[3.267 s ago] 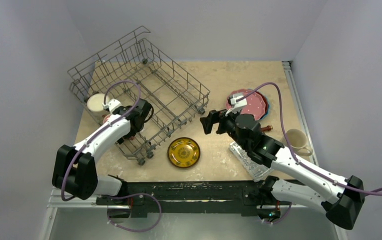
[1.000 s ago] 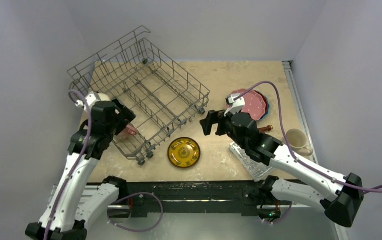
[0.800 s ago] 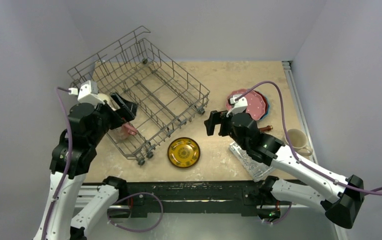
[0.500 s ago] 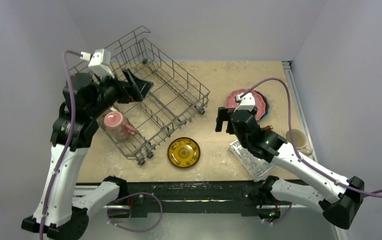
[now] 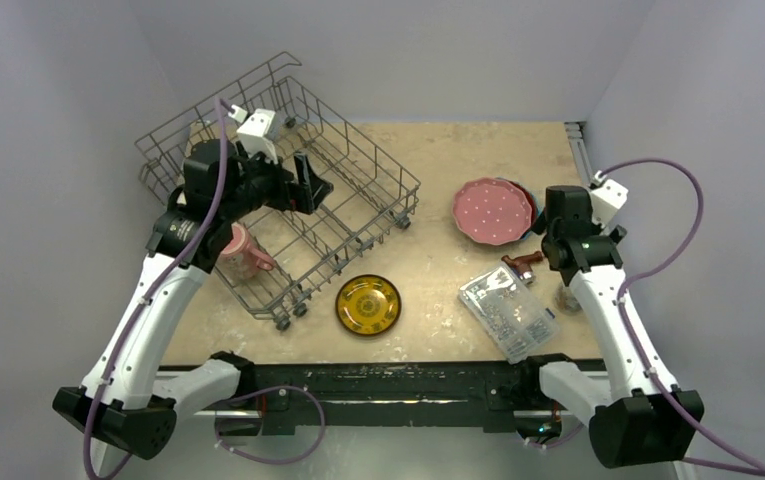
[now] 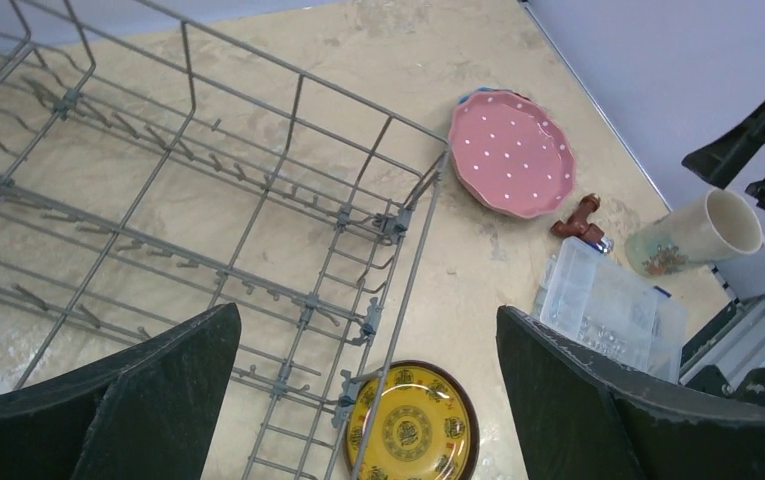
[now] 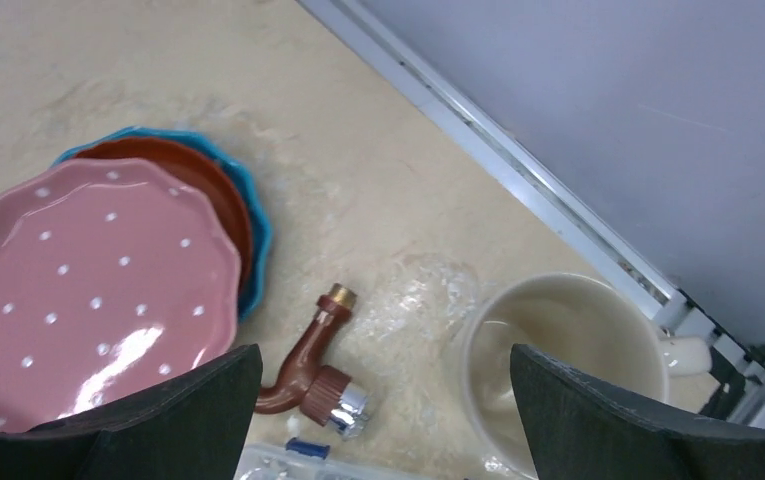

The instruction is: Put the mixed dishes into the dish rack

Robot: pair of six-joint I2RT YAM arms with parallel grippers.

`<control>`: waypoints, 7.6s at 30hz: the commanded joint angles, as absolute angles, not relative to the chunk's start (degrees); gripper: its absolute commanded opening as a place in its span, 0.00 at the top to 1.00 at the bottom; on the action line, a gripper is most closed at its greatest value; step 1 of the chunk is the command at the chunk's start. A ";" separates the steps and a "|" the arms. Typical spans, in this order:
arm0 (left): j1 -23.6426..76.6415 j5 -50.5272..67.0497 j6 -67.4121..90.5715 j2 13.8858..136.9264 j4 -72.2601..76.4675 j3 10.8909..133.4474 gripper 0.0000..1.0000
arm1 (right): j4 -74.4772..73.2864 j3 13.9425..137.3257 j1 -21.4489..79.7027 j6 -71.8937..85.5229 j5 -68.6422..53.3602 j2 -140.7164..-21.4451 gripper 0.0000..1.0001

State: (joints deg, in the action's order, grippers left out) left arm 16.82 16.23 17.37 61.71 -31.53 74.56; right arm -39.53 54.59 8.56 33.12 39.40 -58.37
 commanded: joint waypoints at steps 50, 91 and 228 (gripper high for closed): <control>25.26 9.30 10.74 61.96 -29.36 74.89 0.05 | -31.69 43.41 -3.92 41.75 41.17 -46.01 1.00; 25.21 19.74 11.59 51.29 -6.57 61.39 0.01 | 11.60 58.09 16.52 99.49 -34.99 -64.38 1.00; 42.98 -44.13 101.31 72.61 -102.70 78.99 1.00 | -12.30 50.12 25.40 53.22 -16.73 -59.50 0.01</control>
